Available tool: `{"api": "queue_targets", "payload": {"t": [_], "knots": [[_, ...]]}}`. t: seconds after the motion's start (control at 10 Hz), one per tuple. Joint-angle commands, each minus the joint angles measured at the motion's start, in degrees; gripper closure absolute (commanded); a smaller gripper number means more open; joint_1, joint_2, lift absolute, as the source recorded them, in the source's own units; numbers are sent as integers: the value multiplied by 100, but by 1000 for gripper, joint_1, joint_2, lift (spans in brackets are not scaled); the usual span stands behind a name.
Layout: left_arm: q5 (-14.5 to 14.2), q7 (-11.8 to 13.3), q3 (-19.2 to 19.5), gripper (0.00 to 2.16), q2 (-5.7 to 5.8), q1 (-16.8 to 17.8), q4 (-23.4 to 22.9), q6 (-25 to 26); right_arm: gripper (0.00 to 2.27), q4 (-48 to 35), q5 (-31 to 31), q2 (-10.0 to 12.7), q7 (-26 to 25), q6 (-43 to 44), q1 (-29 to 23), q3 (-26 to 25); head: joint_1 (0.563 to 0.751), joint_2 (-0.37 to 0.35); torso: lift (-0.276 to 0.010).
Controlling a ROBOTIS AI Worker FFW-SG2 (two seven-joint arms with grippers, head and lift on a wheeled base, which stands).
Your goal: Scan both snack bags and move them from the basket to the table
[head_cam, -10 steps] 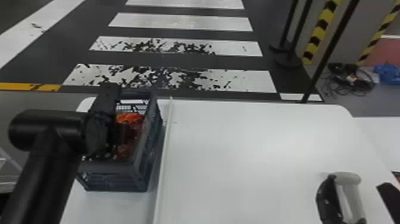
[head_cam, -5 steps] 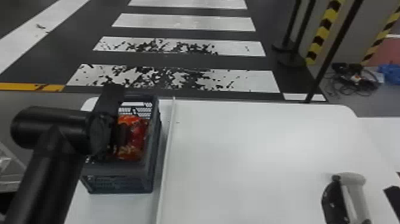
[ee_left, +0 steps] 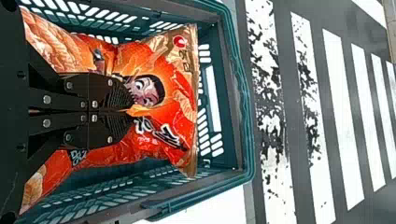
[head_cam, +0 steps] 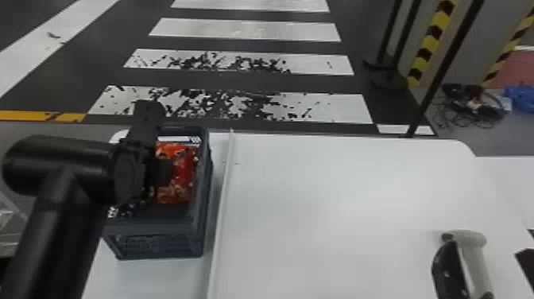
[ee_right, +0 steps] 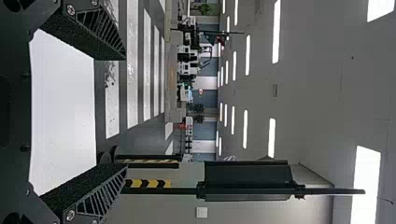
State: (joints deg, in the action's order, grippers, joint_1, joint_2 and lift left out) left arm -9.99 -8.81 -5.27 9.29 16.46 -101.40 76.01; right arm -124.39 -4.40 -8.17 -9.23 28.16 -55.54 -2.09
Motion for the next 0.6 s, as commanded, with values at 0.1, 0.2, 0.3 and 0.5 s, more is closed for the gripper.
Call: {"api": "queue_targets", "payload": {"t": [0.1,0.2,0.3,0.5], "knots": [[15,-7,-9,2142,2,-73,-248,42,113,3,-17,0,0,-17,9,7,695,-20,-98],[15,-7,-9,2142,11,-73,-301,42,113,3,-25,9,0,-17,9,-2,695,-22,-98],[24,-7,-9,2142,20,-73,-372,42,113,3,-34,9,0,-17,0,-2,695,-23,-98],[41,-7,-35,2142,20,-179,-653,217,113,3,-43,0,0,0,-18,-2,695,-26,-98]]}}
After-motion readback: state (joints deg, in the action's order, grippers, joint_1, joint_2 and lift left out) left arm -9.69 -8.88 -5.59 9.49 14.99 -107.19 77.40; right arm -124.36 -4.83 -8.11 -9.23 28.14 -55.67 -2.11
